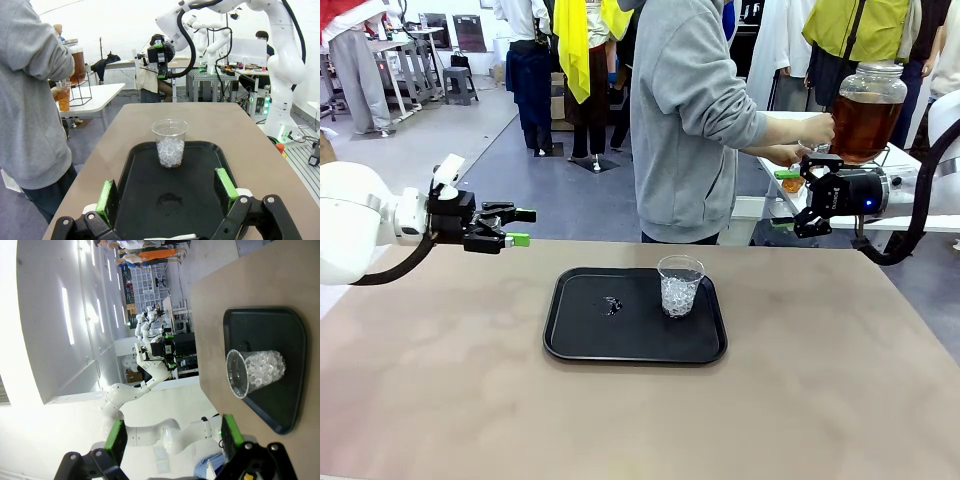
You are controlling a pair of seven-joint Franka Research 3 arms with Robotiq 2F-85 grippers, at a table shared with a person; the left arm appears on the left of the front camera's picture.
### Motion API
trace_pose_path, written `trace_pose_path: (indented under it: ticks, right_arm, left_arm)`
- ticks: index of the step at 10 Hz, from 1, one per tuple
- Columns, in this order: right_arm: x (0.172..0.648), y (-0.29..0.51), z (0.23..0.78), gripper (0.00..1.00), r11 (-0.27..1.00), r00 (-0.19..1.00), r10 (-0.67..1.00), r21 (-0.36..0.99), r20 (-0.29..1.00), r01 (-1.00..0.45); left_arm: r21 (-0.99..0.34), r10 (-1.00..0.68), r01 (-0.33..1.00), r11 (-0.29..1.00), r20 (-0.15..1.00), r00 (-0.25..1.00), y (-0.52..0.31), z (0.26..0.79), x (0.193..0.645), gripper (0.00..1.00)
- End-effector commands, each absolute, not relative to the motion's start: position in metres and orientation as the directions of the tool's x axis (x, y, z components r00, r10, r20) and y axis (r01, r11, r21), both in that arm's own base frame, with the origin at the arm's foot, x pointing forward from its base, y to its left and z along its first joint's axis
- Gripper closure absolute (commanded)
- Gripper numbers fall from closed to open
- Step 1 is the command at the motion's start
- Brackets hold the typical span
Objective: Pour the drink into the iced cup.
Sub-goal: Pick up the iced cup indicated by the human and present it to them.
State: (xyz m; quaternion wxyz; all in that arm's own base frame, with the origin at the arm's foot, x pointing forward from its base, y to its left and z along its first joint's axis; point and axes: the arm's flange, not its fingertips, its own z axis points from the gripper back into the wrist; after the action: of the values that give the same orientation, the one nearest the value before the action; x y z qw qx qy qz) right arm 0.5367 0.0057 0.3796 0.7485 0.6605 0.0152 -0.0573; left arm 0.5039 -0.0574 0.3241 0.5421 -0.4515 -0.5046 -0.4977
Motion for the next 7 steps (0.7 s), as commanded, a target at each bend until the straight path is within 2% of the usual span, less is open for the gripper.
trace_pose_path:
  ticks: [1, 7]
  right_arm:
    - [0.5371, 0.0056, 0.3811, 0.00, 0.121, 0.993, -0.066, 0.987, -0.094, 0.102]
    - [0.5371, 0.0056, 0.3811, 0.00, 0.121, 0.993, -0.066, 0.987, -0.094, 0.102]
  left_arm:
    - [0.006, -0.091, 0.995, 0.100, 0.996, 0.004, -0.0588, 0.3280, 0.5043, 0.00]
    - [0.006, -0.091, 0.995, 0.100, 0.996, 0.004, -0.0588, 0.3280, 0.5043, 0.00]
